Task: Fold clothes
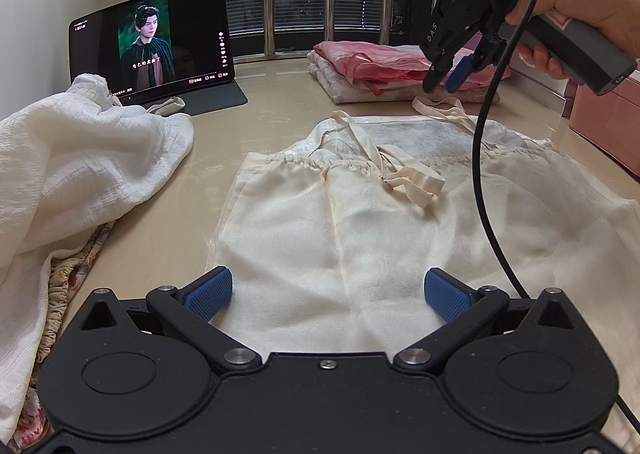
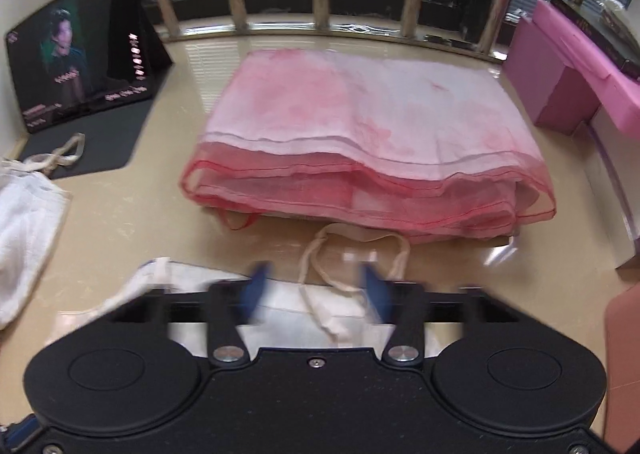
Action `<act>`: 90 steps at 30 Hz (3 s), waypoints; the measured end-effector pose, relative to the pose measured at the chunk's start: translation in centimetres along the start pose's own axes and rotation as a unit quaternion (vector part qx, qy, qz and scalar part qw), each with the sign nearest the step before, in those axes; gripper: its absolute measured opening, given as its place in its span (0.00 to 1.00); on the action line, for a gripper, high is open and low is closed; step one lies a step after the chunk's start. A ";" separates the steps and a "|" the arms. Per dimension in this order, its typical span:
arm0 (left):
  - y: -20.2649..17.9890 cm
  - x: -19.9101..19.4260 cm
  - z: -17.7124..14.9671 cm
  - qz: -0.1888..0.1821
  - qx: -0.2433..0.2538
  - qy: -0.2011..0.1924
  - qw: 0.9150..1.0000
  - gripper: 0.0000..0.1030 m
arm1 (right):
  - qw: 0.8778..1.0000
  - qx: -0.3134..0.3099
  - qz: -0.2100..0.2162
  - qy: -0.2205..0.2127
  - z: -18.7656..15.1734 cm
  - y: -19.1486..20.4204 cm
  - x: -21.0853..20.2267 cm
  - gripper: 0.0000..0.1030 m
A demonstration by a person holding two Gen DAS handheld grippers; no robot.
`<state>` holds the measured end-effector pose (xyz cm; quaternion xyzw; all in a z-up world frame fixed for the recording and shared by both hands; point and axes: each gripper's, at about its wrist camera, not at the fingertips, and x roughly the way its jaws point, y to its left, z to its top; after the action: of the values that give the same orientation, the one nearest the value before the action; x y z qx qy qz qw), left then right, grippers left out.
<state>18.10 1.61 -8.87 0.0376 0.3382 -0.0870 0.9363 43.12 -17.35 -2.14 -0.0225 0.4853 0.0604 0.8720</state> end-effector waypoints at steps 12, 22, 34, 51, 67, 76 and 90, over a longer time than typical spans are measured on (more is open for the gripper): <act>0.0 0.0 0.0 0.000 -0.001 0.000 1.000 1.00 | 1.000 0.014 0.002 -0.001 0.8 -0.1 2.3 0.32; 0.0 0.0 0.0 0.001 -0.001 0.000 1.000 1.00 | 1.000 0.016 0.000 0.023 0.4 0.0 3.8 0.09; 0.0 0.0 0.1 0.001 -0.001 0.000 1.000 1.00 | 0.993 0.042 0.094 -0.056 -1.9 -2.1 -4.3 0.00; 0.0 0.0 0.1 0.001 -0.001 0.000 1.000 1.00 | 0.981 0.104 0.159 0.027 -13.7 -5.2 -10.7 0.59; 0.0 0.0 0.1 0.000 -0.001 0.000 1.000 1.00 | 0.974 0.118 0.172 -0.088 -26.4 0.6 -20.7 1.00; 0.0 0.0 0.1 0.004 -0.001 0.001 1.000 1.00 | 0.960 0.157 0.191 -0.133 -30.4 1.6 -22.1 1.00; -0.1 0.1 0.2 0.007 -0.002 0.001 1.000 1.00 | 0.949 0.211 0.194 -0.128 -31.8 0.5 -21.4 1.00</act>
<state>18.27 1.50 -8.76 0.0384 0.3394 -0.0796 0.9365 5.07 -21.77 -0.75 0.2644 0.3659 0.1276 0.8831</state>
